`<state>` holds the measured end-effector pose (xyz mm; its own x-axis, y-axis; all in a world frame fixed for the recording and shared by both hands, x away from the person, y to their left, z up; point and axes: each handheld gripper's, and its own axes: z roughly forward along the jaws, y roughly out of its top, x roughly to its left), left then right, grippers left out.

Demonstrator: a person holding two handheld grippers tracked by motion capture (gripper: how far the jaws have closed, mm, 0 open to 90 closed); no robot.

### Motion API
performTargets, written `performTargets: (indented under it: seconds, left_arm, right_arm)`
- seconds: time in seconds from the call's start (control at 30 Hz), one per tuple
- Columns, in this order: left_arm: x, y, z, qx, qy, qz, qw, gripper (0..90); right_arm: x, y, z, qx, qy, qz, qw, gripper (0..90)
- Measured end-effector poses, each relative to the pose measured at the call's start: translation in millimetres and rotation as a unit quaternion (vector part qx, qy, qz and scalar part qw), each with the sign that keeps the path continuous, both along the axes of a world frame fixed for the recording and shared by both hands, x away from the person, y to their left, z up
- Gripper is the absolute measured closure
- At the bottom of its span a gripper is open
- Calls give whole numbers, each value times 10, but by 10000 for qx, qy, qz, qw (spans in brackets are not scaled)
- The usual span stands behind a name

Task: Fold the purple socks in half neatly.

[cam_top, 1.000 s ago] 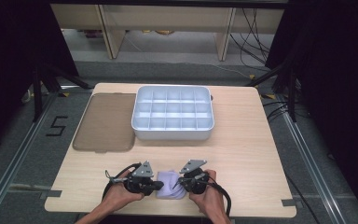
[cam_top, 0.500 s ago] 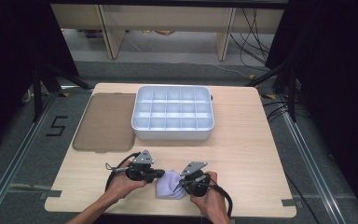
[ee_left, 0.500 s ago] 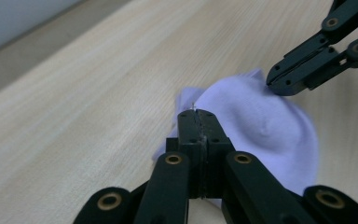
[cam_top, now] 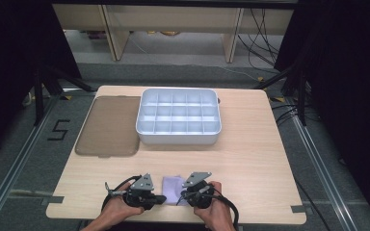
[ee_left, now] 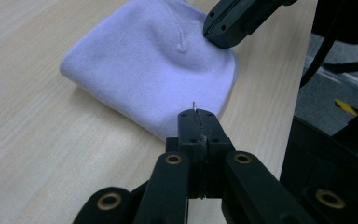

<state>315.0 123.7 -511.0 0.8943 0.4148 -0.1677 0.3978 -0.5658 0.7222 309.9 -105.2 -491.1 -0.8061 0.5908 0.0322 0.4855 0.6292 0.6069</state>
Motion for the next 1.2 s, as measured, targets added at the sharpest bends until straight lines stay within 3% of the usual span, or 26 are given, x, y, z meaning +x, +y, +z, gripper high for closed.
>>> performTargets:
  seconds: [0.03, 0.07, 0.13, 0.27, 0.3, 0.37, 0.43, 0.5, 0.53, 0.57, 0.6, 0.67, 0.73, 0.83, 0.97, 1.07, 1.1, 1.2]
  left_arm:
    - [-13, -10, -3, 7, 4, 42, 10000, 891]
    - [-1, -1, 3, 62, -94, -57, 9999, 890]
    - [-20, 0, 0, -21, 36, 85, 10000, 889]
    - [7, 30, 36, -39, -59, 30, 10000, 888]
    - [-1, 30, 53, -153, 5, 134, 9998, 887]
    - [24, 66, 99, -209, -64, 182, 9996, 885]
    - [53, 121, 135, -243, -135, 231, 9993, 881]
    - [75, 169, 146, -347, -82, 338, 9988, 870]
    - [79, 193, 151, -348, -19, 403, 9986, 865]
    - [83, 205, 148, -431, 1, 436, 9981, 862]
    - [96, 225, 156, -341, -46, 418, 9985, 855]
    - [99, 247, 169, -416, 44, 568, 9975, 820]
    - [107, 272, 180, -491, 76, 664, 9966, 773]
    - [114, 325, 191, -444, 66, 802, 9958, 658]
    - [120, 412, 172, -492, 138, 1032, 9933, 519]
    - [143, 476, 157, -502, 235, 1246, 9907, 454]
    - [155, 491, 153, -512, 252, 1281, 9901, 441]
    - [187, 521, 153, -484, 292, 1427, 9882, 422]
  right_arm:
    - [-9, -24, 10, 15, 139, 51, 9999, 897]
    - [-29, -33, 3, 12, 107, -49, 9999, 897]
    - [-43, -34, -19, -36, 134, -59, 9999, 897]
    - [-35, -48, -19, -97, 107, -56, 9999, 896]
    - [-27, -65, -5, -14, 125, 32, 9999, 894]
    - [-37, -89, 39, 85, 88, -205, 9997, 892]
    - [-24, -138, 118, 276, -202, -64, 9994, 892]
    - [-27, -170, 192, 363, -237, -67, 9990, 892]
    - [-46, -164, 204, 427, -241, -242, 9985, 892]
    - [-44, -164, 227, 430, -184, -135, 9988, 892]
    - [-48, -151, 221, 443, -212, -150, 9987, 892]
    - [-35, -100, 185, 439, -255, 43, 9987, 893]
    - [-50, -42, 152, 407, -72, -13, 9991, 893]
    - [-1, 36, 90, 260, -5, 299, 9992, 893]
    - [-8, 118, -3, -4, 234, 301, 9993, 894]
    - [42, 177, -44, -4, 172, 398, 9991, 900]
    - [26, 206, -38, -42, 174, 250, 9995, 900]
    - [59, 293, -65, 30, 63, 282, 9996, 900]
